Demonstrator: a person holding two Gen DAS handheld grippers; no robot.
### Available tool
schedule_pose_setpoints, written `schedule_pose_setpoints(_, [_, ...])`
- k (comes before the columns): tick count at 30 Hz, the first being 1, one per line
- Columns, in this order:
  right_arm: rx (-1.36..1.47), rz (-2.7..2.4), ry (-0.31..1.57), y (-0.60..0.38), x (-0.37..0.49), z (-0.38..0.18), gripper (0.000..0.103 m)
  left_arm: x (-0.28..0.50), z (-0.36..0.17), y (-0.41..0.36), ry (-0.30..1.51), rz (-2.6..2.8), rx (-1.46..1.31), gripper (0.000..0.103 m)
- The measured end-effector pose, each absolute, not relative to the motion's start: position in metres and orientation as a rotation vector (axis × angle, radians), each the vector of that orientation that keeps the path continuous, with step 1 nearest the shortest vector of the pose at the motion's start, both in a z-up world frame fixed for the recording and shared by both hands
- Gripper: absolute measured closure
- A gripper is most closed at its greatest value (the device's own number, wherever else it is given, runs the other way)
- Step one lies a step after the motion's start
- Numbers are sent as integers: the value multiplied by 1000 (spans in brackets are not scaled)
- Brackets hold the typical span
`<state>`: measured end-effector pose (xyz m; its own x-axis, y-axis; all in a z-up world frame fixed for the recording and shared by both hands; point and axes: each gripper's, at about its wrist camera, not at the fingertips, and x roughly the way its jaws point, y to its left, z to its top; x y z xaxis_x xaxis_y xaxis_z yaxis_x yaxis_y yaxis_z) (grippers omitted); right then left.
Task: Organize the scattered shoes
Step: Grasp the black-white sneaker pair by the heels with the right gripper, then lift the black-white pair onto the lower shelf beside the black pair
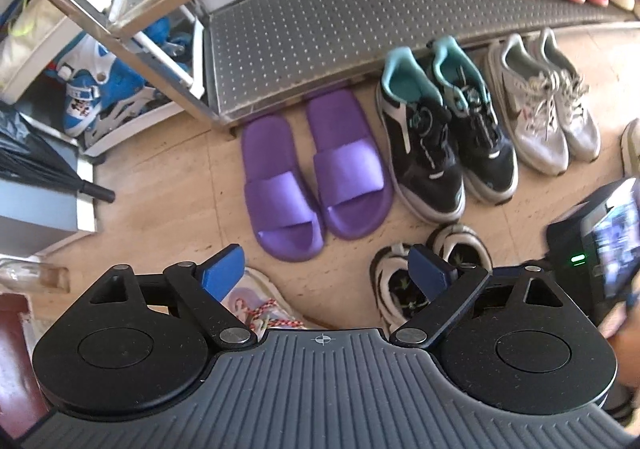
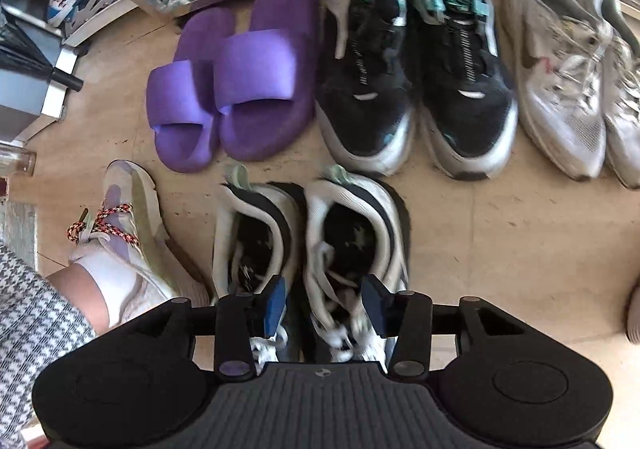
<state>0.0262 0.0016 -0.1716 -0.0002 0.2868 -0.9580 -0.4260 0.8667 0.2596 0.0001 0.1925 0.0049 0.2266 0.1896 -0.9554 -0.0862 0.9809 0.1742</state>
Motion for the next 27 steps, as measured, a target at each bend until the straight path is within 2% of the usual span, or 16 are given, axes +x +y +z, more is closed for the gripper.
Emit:
schedule_pose_setpoints(6, [-137, 559, 1477, 18, 27, -192, 54, 2, -4, 197, 1364, 207, 92, 10])
schedule_pose_setpoints(9, [-146, 566, 1503, 27, 25, -201, 44, 2, -10, 198, 1387, 214, 103, 10])
schedule_pose_setpoints(11, [-175, 568, 1515, 33, 24, -207, 33, 2, -12, 199, 1395, 216, 107, 10])
schedule_pose_setpoints(12, [-194, 566, 1521, 38, 24, -210, 31, 0, -15, 199, 1402, 214, 113, 10])
schedule_pose_setpoints(17, [-198, 518, 1549, 53, 26, -234, 31, 0, -16, 196, 1407, 213, 130, 10])
schedule_pose_setpoints(19, [-242, 513, 1507, 59, 24, -244, 31, 2, -15, 194, 1401, 210, 129, 10])
schedule_pose_setpoints(20, [-285, 516, 1474, 63, 22, -248, 28, 4, -14, 194, 1398, 208, 128, 10])
schedule_pose_setpoints(21, [-346, 527, 1434, 67, 18, -251, 31, 5, -14, 193, 1398, 208, 127, 10])
schedule_pose_setpoints(22, [-408, 546, 1391, 70, 13, -250, 44, 6, -14, 193, 1398, 207, 127, 10])
schedule_pose_setpoints(23, [-405, 556, 1371, 70, 11, -246, 68, 8, -13, 192, 1394, 207, 132, 10])
schedule_pose_setpoints(24, [-405, 571, 1363, 69, 9, -241, 76, 10, -12, 191, 1392, 207, 136, 10])
schedule_pose_setpoints(27, [-365, 628, 1361, 48, 5, -220, 82, 13, -11, 187, 1387, 207, 145, 10])
